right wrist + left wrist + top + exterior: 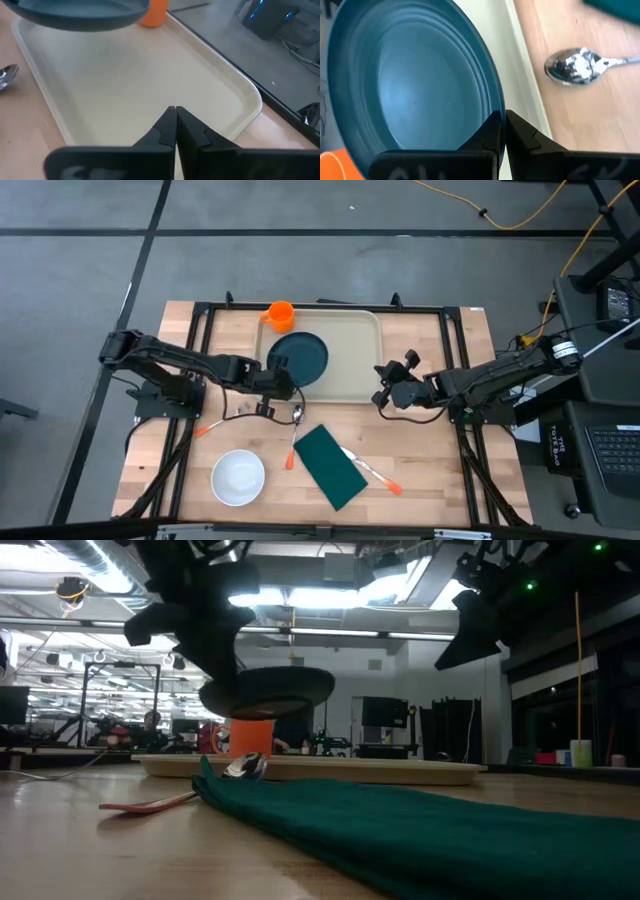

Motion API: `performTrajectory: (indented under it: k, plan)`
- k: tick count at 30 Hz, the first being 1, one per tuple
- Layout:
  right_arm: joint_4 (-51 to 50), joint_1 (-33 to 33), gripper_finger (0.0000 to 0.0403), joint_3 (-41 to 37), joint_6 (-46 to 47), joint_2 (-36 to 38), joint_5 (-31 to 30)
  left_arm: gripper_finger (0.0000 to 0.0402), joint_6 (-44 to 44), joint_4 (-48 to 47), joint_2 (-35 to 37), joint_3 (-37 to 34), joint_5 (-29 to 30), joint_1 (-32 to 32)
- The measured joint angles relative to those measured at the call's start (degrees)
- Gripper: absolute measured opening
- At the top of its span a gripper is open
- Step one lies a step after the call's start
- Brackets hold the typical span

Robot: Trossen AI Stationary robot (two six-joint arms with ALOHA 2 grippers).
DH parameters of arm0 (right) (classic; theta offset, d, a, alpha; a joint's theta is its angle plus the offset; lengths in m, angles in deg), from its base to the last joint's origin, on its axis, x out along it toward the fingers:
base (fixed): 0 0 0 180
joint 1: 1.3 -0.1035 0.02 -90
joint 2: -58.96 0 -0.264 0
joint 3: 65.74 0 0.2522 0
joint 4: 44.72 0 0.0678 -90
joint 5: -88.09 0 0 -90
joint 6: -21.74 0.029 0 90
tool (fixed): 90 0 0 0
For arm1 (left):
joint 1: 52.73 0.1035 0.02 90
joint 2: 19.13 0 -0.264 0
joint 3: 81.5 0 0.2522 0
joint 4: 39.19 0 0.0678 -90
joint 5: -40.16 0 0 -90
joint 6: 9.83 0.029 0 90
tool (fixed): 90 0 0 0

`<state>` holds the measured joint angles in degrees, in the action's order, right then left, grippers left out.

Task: Set up tray
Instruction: Put the green plate on the brown serving tray below the orange mug

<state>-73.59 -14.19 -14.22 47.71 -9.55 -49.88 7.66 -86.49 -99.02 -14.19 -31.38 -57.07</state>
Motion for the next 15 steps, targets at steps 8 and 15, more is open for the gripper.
performTrajectory:
  k: [8,15]
  plan:
    - [1.77,0.0,0.0004,0.0,-2.51,0.02,-0.05,0.0003,-1.68,1.18,1.31,-3.83,1.51,0.0]
    - [4.69,1.74,0.0009,0.02,-2.59,0.02,-0.19,0.0003,-1.98,2.53,-0.11,-6.8,0.39,0.14]
